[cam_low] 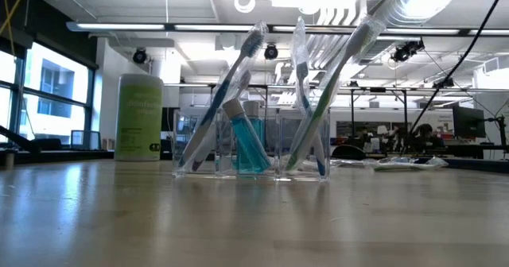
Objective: Pick & Place toothbrushing station
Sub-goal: Put the orange toothbrush into the transparent organizer
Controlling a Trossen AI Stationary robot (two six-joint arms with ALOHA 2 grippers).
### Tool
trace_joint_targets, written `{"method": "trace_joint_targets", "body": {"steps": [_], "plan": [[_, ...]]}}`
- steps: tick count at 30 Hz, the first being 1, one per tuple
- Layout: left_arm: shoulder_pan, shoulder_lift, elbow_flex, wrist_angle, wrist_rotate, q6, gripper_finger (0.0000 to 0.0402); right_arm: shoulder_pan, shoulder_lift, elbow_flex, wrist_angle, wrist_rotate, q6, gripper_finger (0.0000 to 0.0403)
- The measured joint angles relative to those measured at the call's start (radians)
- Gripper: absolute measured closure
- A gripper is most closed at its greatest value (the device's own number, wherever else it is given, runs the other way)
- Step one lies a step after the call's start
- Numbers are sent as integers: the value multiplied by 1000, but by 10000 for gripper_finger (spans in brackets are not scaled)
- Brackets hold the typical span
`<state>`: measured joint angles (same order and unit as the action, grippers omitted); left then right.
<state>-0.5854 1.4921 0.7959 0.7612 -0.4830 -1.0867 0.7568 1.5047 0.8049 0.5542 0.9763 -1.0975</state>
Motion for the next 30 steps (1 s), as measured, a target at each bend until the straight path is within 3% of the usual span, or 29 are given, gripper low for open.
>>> {"method": "trace_joint_targets", "body": {"steps": [6, 9, 15, 30], "plan": [[10, 0, 0, -90, 67, -108, 254, -31, 147, 116, 58, 139, -271, 389], [23, 0, 0, -93, 115, -110, 254, -39, 199, 168, 52, 147, -315, 389], [48, 0, 0, -120, 199, -120, 254, -76, 248, 223, 38, 138, -352, 389], [60, 0, 0, -202, 215, -27, 265, -142, 251, 233, -32, 118, -316, 388]]}}
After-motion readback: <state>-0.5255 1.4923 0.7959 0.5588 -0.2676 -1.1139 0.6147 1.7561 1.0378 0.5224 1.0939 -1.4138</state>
